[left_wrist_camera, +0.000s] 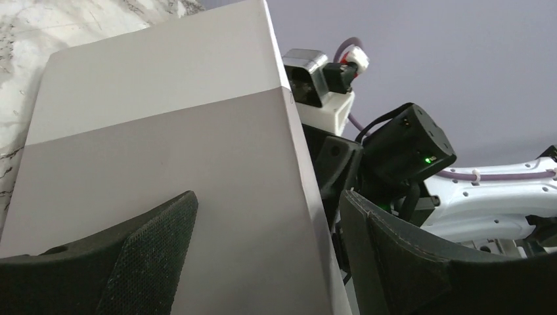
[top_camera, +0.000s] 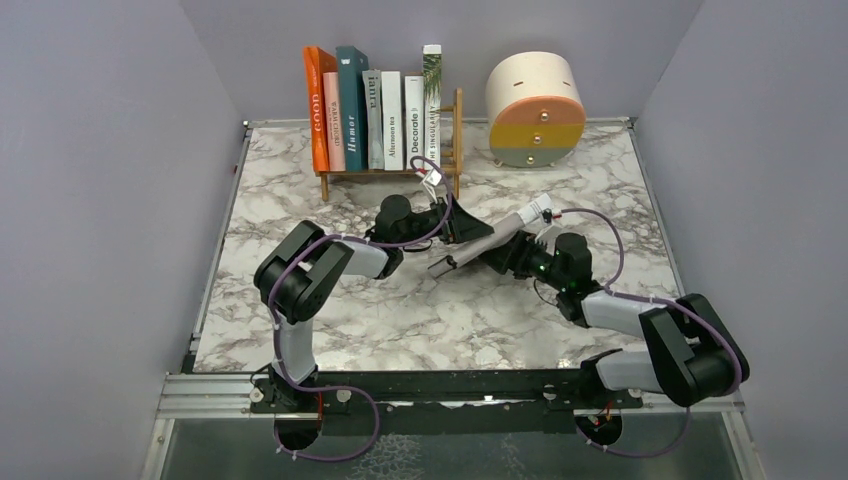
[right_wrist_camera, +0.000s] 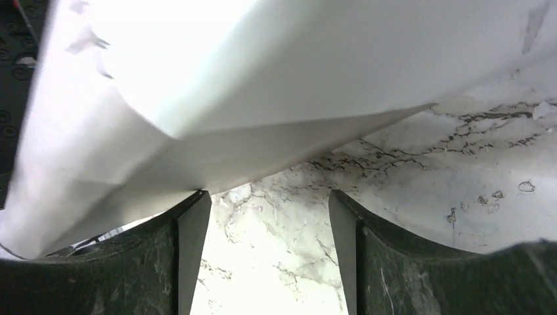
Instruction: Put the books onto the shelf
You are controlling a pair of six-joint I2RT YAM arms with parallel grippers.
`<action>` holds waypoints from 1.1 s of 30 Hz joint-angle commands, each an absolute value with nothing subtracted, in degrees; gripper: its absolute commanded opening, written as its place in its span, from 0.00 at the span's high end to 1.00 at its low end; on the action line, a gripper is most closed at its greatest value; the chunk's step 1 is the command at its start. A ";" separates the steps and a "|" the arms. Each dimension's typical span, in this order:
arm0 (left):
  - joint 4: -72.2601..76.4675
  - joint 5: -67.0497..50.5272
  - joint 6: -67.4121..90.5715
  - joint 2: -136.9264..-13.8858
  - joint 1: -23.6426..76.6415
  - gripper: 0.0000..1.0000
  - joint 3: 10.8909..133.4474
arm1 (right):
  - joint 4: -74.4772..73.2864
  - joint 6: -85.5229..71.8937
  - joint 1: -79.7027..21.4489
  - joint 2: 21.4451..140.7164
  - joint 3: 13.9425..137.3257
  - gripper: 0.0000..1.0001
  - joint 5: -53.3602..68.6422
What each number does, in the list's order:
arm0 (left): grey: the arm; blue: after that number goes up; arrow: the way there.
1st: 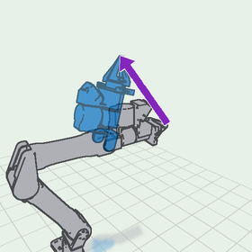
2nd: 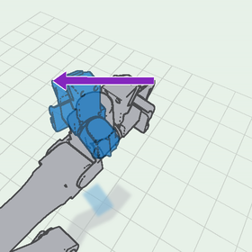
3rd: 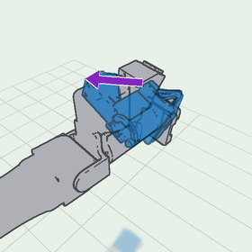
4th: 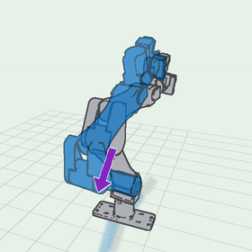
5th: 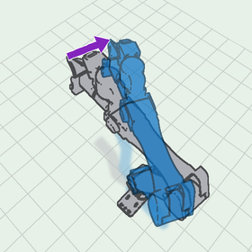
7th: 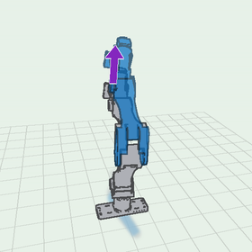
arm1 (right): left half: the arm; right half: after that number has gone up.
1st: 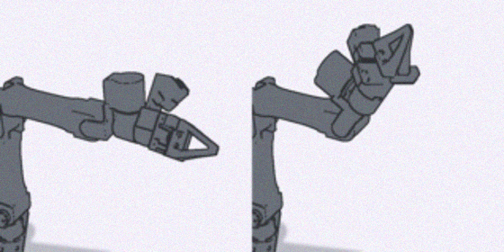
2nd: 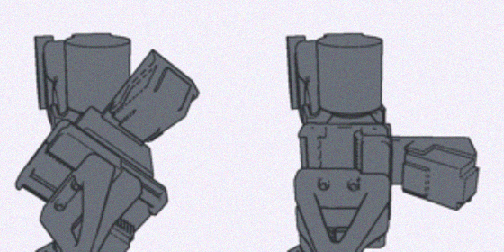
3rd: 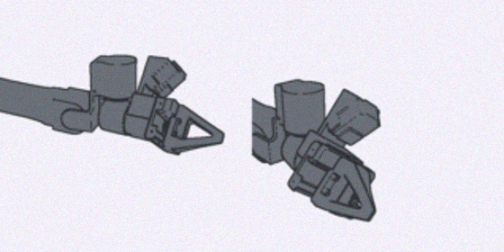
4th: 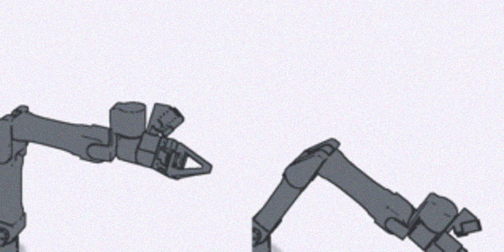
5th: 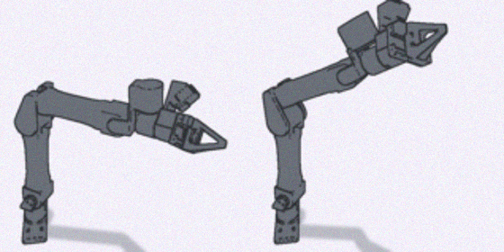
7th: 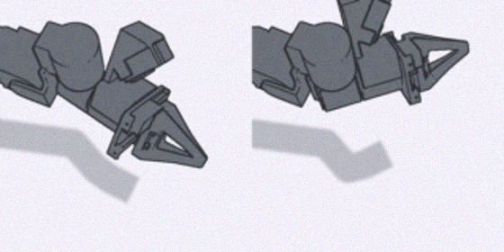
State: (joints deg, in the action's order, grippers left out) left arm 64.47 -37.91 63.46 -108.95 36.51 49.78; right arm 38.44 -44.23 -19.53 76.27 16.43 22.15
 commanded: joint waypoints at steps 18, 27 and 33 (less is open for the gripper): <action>47.78 -44.12 57.91 -105.91 36.21 0.27 54.14 | 26.43 -36.50 -19.82 64.77 25.36 0.34 15.25; 47.82 -43.87 60.61 -104.74 36.39 0.27 55.06 | 23.57 -34.46 -19.80 68.17 32.07 0.34 15.51; 47.87 -44.38 60.69 -105.42 36.39 0.27 55.81 | 23.49 -34.56 -19.85 71.91 34.18 0.34 17.20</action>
